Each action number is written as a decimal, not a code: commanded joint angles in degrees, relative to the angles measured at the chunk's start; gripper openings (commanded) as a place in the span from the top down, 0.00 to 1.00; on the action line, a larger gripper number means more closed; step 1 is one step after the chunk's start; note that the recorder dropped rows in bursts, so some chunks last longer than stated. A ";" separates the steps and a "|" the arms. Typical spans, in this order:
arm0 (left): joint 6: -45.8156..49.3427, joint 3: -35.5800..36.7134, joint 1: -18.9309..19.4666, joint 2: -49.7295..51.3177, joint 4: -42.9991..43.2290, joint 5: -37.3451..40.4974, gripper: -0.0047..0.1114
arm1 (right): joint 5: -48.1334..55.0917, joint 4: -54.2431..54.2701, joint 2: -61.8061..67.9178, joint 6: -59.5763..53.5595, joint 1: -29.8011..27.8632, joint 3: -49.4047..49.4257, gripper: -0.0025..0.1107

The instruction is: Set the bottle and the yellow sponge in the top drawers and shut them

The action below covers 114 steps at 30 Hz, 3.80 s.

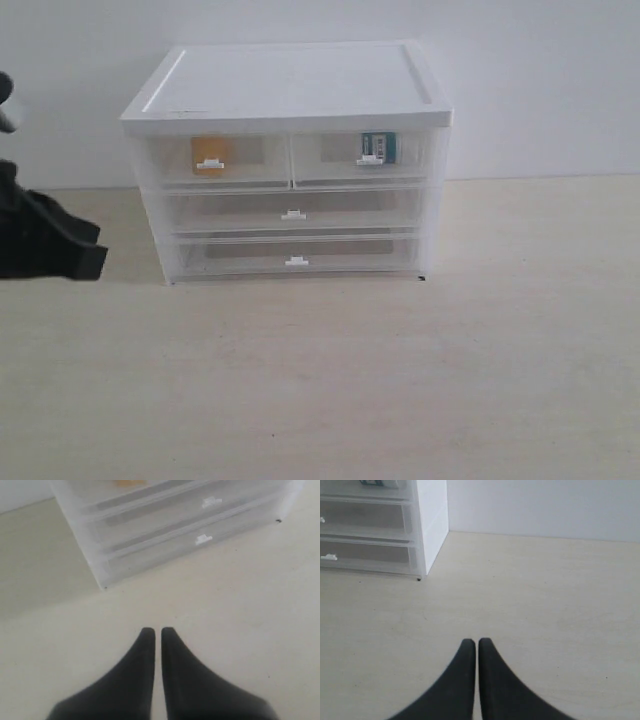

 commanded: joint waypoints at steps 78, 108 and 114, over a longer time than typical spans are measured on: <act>-7.88 40.90 18.18 -64.39 6.66 -3.85 0.92 | -0.51 0.09 -0.32 0.47 0.08 -0.06 0.98; -7.90 40.90 18.18 -64.39 6.66 -3.85 0.92 | -0.51 0.09 -0.32 0.47 0.08 -0.06 0.98; -7.90 40.90 18.18 -64.39 6.66 -3.85 0.92 | -0.51 0.09 -0.32 0.47 0.08 -0.06 0.98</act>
